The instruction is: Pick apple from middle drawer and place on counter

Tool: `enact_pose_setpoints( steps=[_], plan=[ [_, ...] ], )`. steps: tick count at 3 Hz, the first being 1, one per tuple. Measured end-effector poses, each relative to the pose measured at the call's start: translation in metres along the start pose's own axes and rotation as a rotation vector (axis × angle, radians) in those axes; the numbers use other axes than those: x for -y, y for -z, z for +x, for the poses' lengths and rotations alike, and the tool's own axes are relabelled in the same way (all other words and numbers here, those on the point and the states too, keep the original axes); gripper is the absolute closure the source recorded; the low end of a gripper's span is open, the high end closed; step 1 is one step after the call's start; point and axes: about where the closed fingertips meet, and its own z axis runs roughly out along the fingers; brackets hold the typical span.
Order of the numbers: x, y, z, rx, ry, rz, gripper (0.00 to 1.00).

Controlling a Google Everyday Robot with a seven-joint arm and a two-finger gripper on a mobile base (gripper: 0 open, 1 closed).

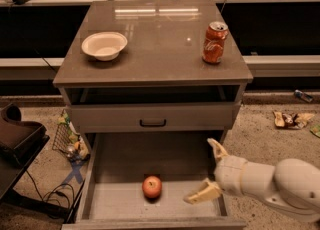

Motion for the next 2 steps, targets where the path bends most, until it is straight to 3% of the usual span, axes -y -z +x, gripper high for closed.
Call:
enact_pose_setpoints(
  steps=[1, 2],
  plan=[
    [-0.004, -0.087, 0.015, 0.105, -0.007, 0.017, 0.0],
    [-0.009, -0.132, 0.031, 0.171, -0.009, 0.029, 0.0]
  ],
)
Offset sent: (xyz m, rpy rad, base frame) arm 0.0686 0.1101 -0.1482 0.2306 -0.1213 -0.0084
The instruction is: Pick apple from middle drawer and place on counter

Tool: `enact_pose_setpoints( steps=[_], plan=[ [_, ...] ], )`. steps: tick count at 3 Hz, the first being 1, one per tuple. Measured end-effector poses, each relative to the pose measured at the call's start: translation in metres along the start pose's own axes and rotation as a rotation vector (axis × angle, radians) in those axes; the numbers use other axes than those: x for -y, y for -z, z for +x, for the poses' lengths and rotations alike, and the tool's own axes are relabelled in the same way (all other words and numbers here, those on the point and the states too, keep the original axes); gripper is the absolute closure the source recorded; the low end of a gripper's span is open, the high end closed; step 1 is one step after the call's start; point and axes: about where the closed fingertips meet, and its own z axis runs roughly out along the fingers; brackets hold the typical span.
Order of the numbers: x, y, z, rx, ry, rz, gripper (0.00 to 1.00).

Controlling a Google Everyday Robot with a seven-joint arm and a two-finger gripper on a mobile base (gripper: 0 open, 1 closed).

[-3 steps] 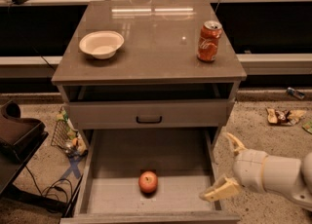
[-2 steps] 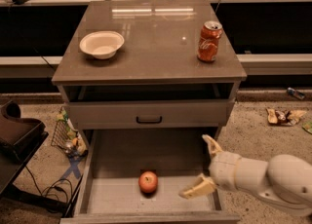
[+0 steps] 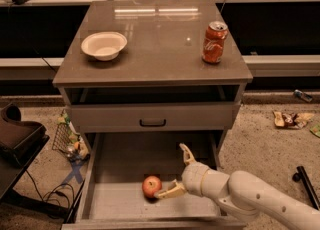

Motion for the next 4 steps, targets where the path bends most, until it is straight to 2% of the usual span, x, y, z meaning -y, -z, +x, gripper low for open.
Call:
enact_pose_setpoints(
  steps=[1, 2, 3, 4],
  plan=[
    [-0.012, -0.033, 0.036, 0.006, 0.008, -0.022, 0.0],
    [-0.03, -0.06, 0.062, -0.012, 0.038, -0.066, 0.0],
    [-0.046, -0.085, 0.074, -0.038, 0.074, -0.111, 0.0],
    [-0.063, -0.114, 0.084, -0.093, 0.121, -0.163, 0.0]
  ],
)
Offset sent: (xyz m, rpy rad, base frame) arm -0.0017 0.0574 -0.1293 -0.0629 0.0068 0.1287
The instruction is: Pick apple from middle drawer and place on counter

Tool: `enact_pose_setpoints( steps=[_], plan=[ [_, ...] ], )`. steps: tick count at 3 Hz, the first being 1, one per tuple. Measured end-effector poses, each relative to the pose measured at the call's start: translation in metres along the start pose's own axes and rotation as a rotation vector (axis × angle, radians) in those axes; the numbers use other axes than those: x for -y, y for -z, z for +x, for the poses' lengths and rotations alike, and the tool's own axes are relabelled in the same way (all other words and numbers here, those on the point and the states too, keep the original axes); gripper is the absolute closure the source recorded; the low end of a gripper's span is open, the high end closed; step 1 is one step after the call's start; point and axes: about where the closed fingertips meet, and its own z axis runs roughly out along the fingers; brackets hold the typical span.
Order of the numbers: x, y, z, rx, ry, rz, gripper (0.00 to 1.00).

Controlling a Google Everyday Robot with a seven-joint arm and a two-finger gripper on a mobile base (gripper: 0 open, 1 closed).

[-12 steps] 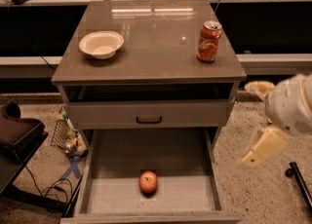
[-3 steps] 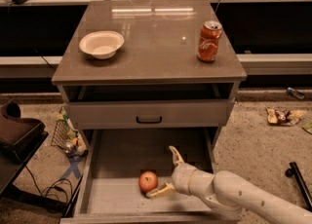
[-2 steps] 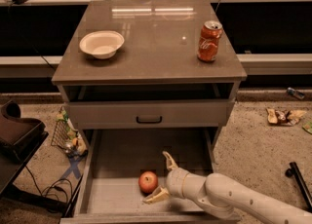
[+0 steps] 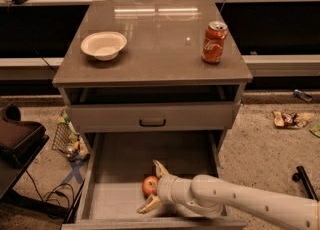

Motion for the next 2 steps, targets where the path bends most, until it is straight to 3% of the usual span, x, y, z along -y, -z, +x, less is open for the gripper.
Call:
enact_pose_setpoints(
  steps=[1, 2],
  plan=[
    [-0.005, -0.014, 0.004, -0.028, 0.015, -0.022, 0.0],
    [0.005, -0.013, 0.018, -0.055, 0.006, -0.02, 0.0]
  ],
)
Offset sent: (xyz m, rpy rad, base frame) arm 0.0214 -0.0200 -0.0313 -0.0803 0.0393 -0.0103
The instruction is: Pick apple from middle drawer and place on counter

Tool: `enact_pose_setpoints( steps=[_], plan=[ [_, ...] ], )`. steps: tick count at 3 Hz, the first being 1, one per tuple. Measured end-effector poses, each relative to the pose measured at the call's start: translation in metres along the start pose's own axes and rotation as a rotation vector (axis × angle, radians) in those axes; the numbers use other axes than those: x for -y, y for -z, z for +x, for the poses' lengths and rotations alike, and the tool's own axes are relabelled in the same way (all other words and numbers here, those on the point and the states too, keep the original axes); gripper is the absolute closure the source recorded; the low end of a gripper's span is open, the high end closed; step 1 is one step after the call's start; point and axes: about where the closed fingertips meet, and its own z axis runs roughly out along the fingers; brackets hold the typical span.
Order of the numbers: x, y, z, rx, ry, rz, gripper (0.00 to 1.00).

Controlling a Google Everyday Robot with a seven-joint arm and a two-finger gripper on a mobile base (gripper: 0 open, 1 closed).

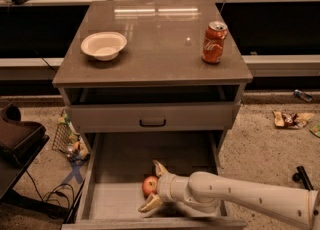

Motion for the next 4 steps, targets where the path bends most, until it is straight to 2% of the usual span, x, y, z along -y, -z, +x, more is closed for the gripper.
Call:
enact_pose_setpoints(
  steps=[1, 2, 3, 4],
  plan=[
    [0.0051, -0.0001, 0.011, -0.013, -0.009, -0.01, 0.16],
    [0.0016, -0.0052, 0.0161, -0.02, -0.011, -0.027, 0.47],
    [0.0011, -0.0059, 0.0152, -0.018, -0.011, -0.029, 0.7],
    [-0.001, -0.0054, 0.011, -0.008, -0.008, -0.033, 0.99]
  ],
)
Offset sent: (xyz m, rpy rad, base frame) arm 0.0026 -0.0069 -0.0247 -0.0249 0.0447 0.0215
